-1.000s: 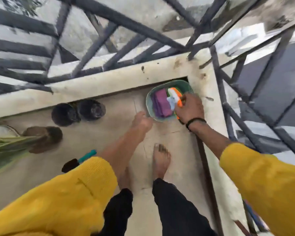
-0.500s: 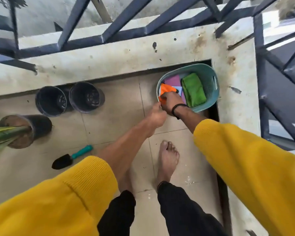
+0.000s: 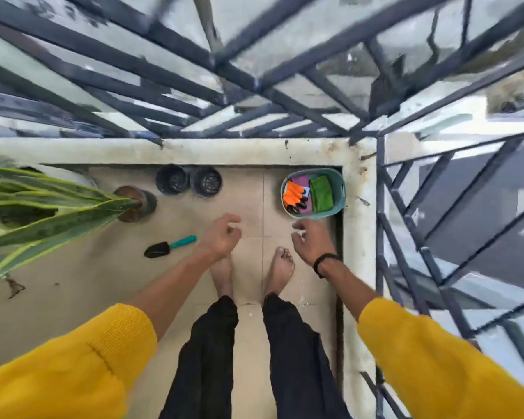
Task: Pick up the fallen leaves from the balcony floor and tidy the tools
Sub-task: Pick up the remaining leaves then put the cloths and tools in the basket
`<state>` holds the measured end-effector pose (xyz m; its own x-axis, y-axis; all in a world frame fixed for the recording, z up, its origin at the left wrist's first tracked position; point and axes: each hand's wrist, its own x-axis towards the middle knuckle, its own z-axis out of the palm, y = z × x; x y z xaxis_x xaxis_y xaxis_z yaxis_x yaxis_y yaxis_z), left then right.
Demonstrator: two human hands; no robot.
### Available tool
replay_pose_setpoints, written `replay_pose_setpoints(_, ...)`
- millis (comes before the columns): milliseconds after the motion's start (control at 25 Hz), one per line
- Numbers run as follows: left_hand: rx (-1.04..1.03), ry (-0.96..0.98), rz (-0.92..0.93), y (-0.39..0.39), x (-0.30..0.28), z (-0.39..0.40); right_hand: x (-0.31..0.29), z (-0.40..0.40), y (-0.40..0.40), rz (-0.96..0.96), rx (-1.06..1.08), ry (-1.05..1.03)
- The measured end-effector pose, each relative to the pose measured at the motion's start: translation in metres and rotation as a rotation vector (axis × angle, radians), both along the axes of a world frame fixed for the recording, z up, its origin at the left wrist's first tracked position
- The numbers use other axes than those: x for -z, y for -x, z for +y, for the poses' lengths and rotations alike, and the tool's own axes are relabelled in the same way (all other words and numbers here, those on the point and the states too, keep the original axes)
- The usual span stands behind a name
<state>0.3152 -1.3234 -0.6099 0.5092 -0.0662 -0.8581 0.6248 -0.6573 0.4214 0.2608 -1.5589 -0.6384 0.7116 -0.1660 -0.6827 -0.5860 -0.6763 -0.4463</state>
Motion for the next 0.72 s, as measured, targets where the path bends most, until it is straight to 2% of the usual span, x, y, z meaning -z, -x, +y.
replay_pose_setpoints(160, -0.112, -0.035, -0.100, 0.026, -0.151, 0.048, -0.161, 0.032, 0.007, -0.109, -0.044, -0.083)
replay_pose_setpoints(240, -0.108, -0.085, -0.195, 0.056, -0.216, 0.075, -0.222, 0.048, 0.010, -0.140, -0.112, -0.113)
replay_pose_setpoints(320, -0.109, -0.074, -0.237, 0.090, -0.255, 0.096, -0.268, 0.061, 0.012, -0.166, -0.195, -0.144)
replay_pose_setpoints(400, -0.208, -0.042, -0.272, 0.134, -0.297, 0.131, -0.321, 0.105, 0.016, -0.228, -0.348, -0.144)
replay_pose_setpoints(480, -0.316, -0.017, -0.353, 0.165, -0.318, 0.154, -0.352, 0.140, 0.025, -0.230, -0.429, -0.162)
replay_pose_setpoints(560, -0.491, 0.002, -0.401, 0.209, -0.347, 0.203, -0.382, 0.210, 0.047, -0.257, -0.535, -0.212)
replay_pose_setpoints(720, -0.693, -0.044, -0.487, 0.284, -0.384, 0.309, -0.401, 0.349, 0.084, -0.273, -0.714, -0.278)
